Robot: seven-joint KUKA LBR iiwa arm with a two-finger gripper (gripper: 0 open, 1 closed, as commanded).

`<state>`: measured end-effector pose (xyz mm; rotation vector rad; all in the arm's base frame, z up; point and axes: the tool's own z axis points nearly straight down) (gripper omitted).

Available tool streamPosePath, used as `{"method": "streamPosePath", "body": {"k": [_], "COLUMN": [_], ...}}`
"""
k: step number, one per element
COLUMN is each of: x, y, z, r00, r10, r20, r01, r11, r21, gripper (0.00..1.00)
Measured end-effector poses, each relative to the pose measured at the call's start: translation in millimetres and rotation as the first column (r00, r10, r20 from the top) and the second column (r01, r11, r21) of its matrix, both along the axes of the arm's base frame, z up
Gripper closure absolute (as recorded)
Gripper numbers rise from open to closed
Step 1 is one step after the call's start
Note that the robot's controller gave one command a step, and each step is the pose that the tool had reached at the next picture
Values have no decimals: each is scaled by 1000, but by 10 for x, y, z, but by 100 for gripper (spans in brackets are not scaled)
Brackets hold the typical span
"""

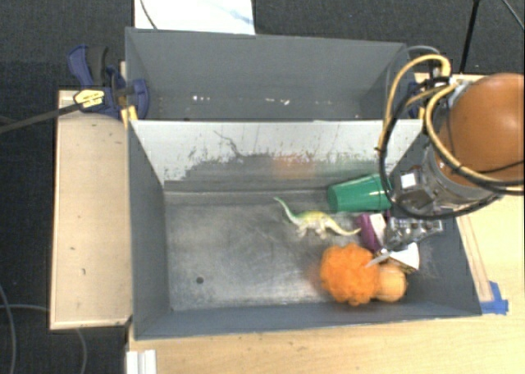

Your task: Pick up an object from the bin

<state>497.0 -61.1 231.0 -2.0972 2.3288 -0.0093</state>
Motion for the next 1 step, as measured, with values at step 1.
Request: {"method": "streamPosePath", "body": {"k": [1], "x": [-34], "y": [391], "z": [-378], "r00": [1000], "r10": [2], "r20": [-10], "r01": [-2], "r11": [1000], "r21": [1], "gripper": [100]}}
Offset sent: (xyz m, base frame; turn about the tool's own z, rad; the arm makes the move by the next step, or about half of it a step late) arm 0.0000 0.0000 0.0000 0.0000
